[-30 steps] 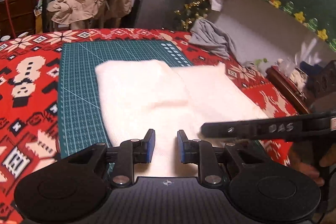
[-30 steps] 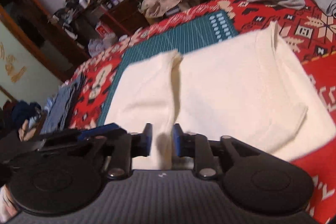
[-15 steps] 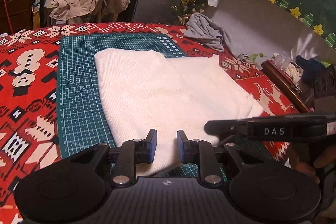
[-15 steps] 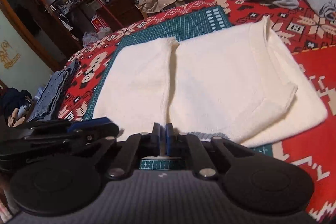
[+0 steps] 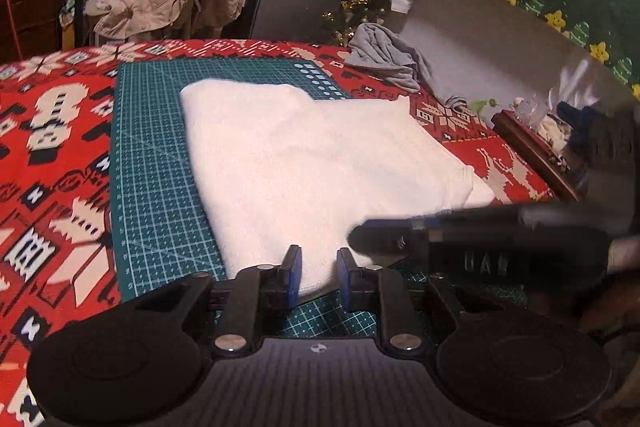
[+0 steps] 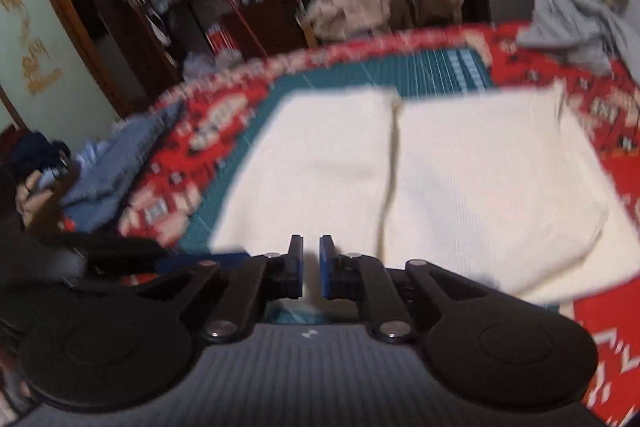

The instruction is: Fold clothes

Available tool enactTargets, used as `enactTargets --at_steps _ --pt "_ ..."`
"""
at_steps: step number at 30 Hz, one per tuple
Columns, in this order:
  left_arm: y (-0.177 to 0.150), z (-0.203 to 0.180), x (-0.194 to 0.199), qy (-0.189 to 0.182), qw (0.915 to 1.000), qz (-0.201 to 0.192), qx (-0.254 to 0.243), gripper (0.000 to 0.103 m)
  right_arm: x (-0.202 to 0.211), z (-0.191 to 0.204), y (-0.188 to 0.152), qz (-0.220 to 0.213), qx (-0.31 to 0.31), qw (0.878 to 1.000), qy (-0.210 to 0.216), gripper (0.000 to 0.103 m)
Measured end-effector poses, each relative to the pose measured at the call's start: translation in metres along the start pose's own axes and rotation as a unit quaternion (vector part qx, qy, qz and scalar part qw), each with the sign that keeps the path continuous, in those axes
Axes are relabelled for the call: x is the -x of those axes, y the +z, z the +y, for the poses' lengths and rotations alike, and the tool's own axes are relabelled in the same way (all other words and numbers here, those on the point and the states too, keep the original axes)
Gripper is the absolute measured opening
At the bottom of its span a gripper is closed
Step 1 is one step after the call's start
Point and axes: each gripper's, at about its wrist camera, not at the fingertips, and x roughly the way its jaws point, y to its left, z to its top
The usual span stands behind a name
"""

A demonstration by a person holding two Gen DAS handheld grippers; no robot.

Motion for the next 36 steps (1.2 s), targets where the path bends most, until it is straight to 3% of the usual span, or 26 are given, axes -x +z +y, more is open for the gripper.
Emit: enactTargets --at_steps 4,9,13,16,25,36 --pt "0.003 0.012 0.01 -0.021 0.9983 -0.003 0.054 0.011 0.008 -0.005 -0.011 0.008 0.006 1.0 0.002 0.005" --pt "0.017 0.026 0.021 -0.019 0.9941 -0.045 0.097 0.011 0.02 -0.005 0.004 -0.01 0.001 1.0 0.007 0.01" --pt "0.018 0.043 0.004 -0.014 0.9914 -0.034 0.125 0.004 0.005 0.01 0.022 -0.026 0.024 0.999 0.022 0.01" --pt "0.011 0.049 0.0 -0.013 0.9907 -0.024 0.133 0.003 -0.015 0.017 0.026 -0.014 0.032 0.999 0.023 0.01" --pt "0.003 0.028 0.011 0.023 0.9973 -0.014 0.067 0.004 -0.006 0.006 -0.005 0.006 0.042 0.999 0.012 0.006" --pt "-0.002 0.015 0.022 0.049 0.9985 -0.009 0.024 0.005 0.013 -0.006 -0.01 0.009 0.027 1.0 0.0 0.006"
